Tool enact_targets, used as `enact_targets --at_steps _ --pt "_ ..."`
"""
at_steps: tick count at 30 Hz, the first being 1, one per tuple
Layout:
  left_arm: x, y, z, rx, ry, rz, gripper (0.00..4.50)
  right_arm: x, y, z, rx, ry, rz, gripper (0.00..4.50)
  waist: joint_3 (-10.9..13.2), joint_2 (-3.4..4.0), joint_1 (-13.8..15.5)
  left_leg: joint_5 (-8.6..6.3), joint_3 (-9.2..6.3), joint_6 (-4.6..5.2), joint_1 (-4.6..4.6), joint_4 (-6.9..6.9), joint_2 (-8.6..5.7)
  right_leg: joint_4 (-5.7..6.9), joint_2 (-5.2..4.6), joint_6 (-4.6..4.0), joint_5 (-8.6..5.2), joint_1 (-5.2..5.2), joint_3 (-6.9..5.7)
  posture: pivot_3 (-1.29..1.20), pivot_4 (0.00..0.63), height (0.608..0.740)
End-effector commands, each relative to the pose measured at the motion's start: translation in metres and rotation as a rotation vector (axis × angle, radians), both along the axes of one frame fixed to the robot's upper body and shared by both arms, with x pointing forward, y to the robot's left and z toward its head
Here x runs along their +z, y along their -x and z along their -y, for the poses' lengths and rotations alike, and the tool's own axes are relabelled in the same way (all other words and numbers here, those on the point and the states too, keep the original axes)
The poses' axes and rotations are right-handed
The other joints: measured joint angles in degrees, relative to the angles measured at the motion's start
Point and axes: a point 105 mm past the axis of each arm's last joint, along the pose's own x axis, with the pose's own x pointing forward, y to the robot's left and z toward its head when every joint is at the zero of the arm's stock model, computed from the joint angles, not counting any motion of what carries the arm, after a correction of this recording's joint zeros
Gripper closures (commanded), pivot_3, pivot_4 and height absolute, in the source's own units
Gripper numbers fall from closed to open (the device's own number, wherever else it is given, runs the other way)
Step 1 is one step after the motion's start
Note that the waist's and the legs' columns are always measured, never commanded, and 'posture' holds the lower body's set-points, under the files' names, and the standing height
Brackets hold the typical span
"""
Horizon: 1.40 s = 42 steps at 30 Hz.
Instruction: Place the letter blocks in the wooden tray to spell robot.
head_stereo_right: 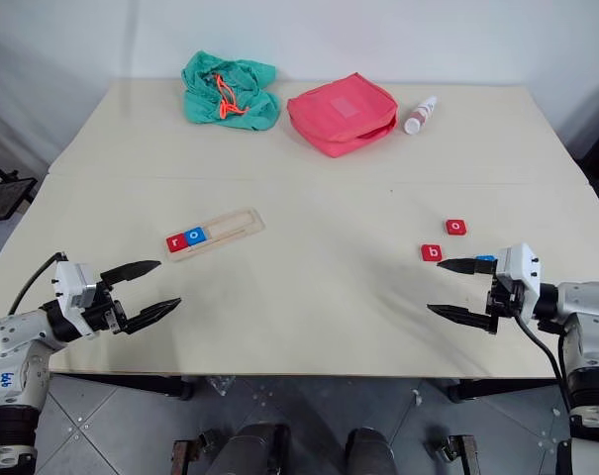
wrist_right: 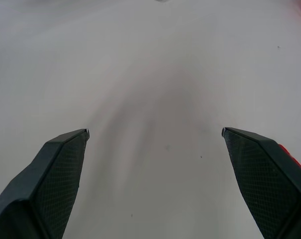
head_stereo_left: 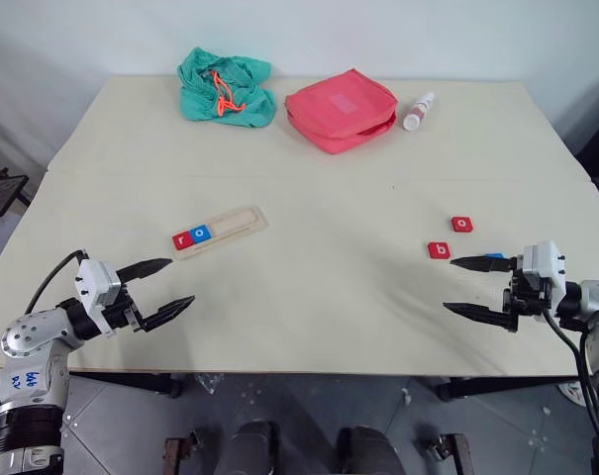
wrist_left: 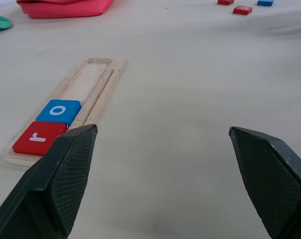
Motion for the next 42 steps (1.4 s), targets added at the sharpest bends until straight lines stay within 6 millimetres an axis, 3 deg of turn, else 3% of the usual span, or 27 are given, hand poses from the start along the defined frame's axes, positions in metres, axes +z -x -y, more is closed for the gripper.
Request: enact_targets --at_steps 1,10,18,21,32,42 --pt "0.012 0.0 -0.004 0.016 0.003 0.052 0.0 0.012 0.001 0.006 0.0 0.0 0.038 0.02 0.0 0.0 -0.02 0.0 0.0 0.0 0.0 -0.01 0.0 0.0 0.0 0.0 0.0 0.0 0.0 0.0 0.15 0.74" --pt "0.017 -0.011 -0.015 0.129 0.013 0.041 0.0 0.015 0.0 0.006 -0.018 -0.008 0.053 0.02 0.0 0.0 0.0 0.0 0.0 0.0 0.0 0.0 0.0 0.0 0.0 0.0 0.0 0.0 0.0 0.0 0.15 0.74" --pt "0.025 -0.036 -0.033 0.209 -0.046 0.006 0.0 0.026 0.006 -0.012 0.01 -0.039 0.088 0.02 0.0 0.0 0.04 0.0 -0.02 0.0 0.01 0.01 -0.01 0.13 -0.01 0.0 0.0 -0.03 0.0 0.0 0.15 0.74" --pt "0.019 -0.055 -0.039 0.249 -0.086 -0.108 0.0 0.032 0.012 -0.022 0.031 -0.047 0.103 0.02 0.0 -0.01 0.35 0.0 -0.06 0.0 0.01 0.03 -0.03 0.22 -0.01 0.0 0.0 -0.04 -0.03 0.0 0.15 0.74" --pt "0.025 -0.092 -0.023 0.149 -0.192 -0.159 0.0 0.043 0.032 -0.034 0.018 -0.064 0.138 0.02 0.03 -0.06 1.32 0.0 -0.01 0.0 -0.01 0.09 -0.1 0.43 -0.04 0.0 0.0 -0.12 -0.13 0.0 0.15 0.74" --pt "0.023 -0.106 -0.012 0.131 -0.255 -0.199 0.0 0.039 0.048 -0.032 -0.04 -0.067 0.137 0.02 0.12 -0.21 1.35 0.0 0.41 0.0 -0.02 0.1 -0.08 0.48 -0.05 0.0 0.0 -0.13 -0.2 0.0 0.15 0.74"
